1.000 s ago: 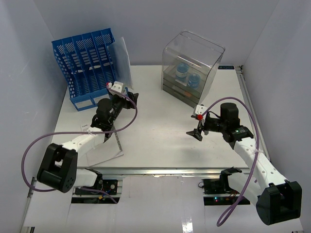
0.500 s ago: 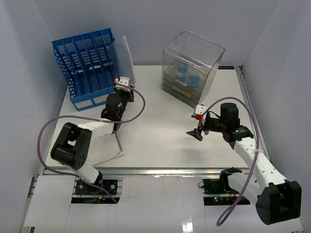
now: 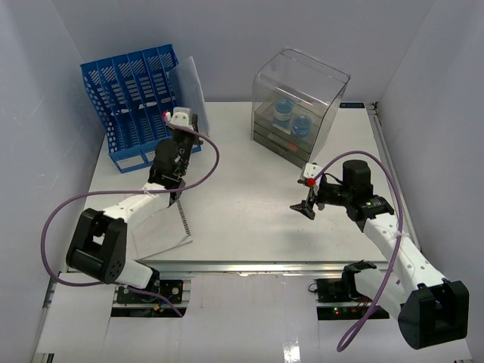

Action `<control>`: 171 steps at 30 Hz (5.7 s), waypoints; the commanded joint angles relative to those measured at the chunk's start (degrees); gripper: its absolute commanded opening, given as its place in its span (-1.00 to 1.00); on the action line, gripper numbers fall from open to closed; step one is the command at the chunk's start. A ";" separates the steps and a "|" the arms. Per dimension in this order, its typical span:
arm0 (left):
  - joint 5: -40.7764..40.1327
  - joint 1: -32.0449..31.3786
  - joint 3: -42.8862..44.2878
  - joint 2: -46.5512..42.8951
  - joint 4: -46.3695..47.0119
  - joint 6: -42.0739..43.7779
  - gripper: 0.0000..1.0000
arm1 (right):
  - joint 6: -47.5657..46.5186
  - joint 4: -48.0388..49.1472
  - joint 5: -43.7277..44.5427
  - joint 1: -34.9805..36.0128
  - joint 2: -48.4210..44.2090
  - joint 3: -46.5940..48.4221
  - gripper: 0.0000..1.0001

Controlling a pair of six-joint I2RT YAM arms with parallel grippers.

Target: Organize the desk

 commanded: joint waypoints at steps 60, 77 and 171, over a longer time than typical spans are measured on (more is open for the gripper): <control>-6.36 -0.46 15.38 -3.56 -12.99 -1.15 -0.99 | -1.89 -0.76 -1.21 -0.39 0.85 0.30 0.80; -1.88 6.80 30.92 9.41 -23.83 -4.50 -0.97 | -2.17 -1.09 -1.03 -0.39 0.41 0.39 0.80; 17.63 12.48 -2.22 -74.08 -86.03 -36.19 0.96 | 70.35 9.61 35.13 43.90 86.43 67.62 -0.48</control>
